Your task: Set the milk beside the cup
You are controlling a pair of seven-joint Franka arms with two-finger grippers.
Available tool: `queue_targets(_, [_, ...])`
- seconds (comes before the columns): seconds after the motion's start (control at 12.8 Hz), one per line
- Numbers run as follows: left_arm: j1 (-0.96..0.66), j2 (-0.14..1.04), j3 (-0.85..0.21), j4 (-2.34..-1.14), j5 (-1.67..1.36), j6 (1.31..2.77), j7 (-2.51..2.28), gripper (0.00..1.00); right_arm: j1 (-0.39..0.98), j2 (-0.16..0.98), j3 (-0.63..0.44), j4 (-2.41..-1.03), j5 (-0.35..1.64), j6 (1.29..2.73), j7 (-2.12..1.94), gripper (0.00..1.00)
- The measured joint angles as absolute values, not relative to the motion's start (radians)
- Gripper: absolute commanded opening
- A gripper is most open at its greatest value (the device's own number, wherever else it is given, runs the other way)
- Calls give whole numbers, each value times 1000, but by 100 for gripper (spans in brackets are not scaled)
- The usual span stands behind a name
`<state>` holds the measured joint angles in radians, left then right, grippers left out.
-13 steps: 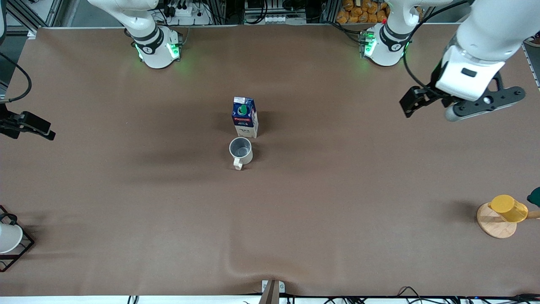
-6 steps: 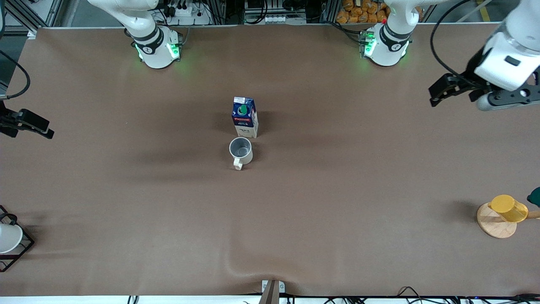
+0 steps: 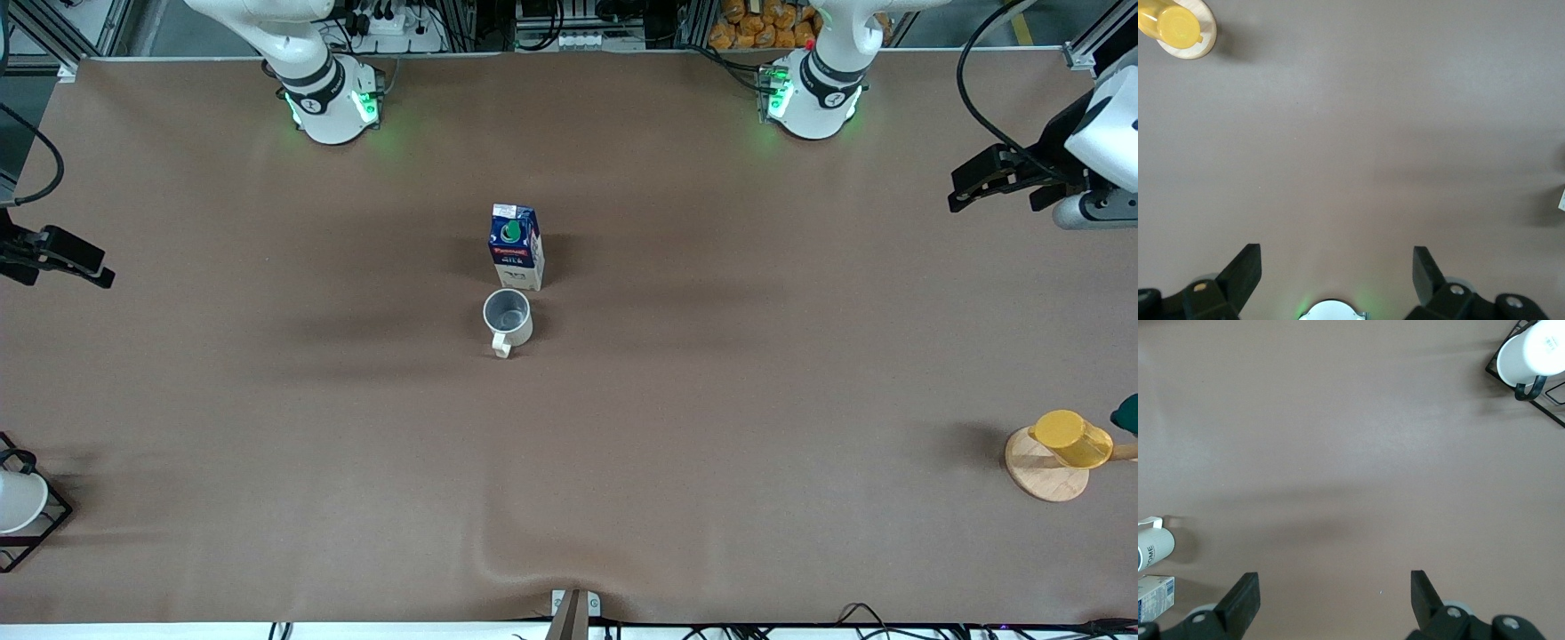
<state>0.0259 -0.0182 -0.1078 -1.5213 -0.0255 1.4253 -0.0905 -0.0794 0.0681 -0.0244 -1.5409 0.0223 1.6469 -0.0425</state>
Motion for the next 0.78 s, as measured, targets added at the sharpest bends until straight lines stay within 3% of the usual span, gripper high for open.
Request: queue_targets(0.78, [-8, -29, -106, -1509, -26, 1388, -89, 100, -79, 67, -25, -1541, 22, 1647, -43, 100])
